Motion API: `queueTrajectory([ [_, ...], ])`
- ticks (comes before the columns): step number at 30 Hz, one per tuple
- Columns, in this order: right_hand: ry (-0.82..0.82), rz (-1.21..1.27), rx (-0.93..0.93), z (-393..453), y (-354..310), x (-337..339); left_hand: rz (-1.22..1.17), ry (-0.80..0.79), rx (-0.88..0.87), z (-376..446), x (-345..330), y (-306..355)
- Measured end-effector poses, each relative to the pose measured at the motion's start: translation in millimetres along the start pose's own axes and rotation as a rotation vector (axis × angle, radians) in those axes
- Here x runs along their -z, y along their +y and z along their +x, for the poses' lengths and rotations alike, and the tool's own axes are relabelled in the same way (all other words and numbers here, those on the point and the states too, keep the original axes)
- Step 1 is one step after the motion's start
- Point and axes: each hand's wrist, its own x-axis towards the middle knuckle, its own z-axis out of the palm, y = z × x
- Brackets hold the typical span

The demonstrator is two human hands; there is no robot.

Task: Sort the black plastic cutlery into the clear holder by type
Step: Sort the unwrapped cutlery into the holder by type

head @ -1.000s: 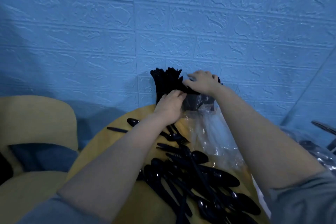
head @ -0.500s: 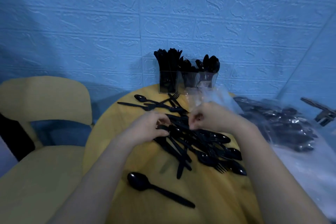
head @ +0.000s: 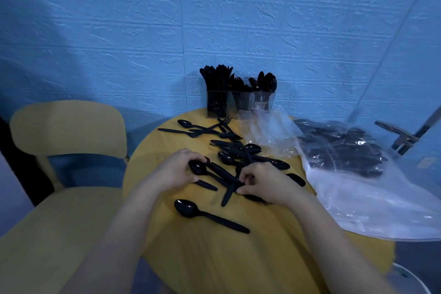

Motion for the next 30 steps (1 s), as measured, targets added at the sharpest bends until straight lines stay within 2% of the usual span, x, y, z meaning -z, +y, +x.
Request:
queueTrajectory([
  [4, 0.022, 0.077, 0.019, -5.2, -4.6, -0.9, 0.021, 0.123, -0.037, -6.5, -4.7, 8.2],
  [7, 0.187, 0.052, -0.041, -9.4, 7.3, 6.6, 0.013, 0.226, -0.049, -12.8, -13.0, 29.7],
  [10, 0.310, 0.033, -0.141, -15.3, 25.4, 13.1, 0.129, 0.157, -0.026, -15.2, -26.4, 54.8],
  [13, 0.290, 0.052, -0.201, -22.4, 33.6, 11.4, 0.189, 0.094, 0.039, -11.3, -37.3, 64.7],
  [18, 0.324, 0.054, -0.242, -18.6, 25.9, 4.8, 0.281, 0.252, 0.078, 4.3, -44.9, 79.3],
  [20, 0.289, 0.024, -0.264, -11.9, 20.1, 2.5, 0.375, 0.213, 0.101, 14.4, -46.0, 85.8],
  [22, 0.248, 0.042, -0.293, -5.2, 17.1, 0.2, 0.413, 0.108, 0.146, 22.1, -45.7, 89.7],
  [26, 0.227, 0.188, -0.324, -1.1, 20.2, 3.7, 0.304, 0.015, 0.221, 27.8, -40.7, 89.2],
  [30, 0.293, 0.399, -0.329, -3.5, 30.1, 11.8, 0.177, -0.032, 0.260, 29.4, -31.8, 84.0],
])
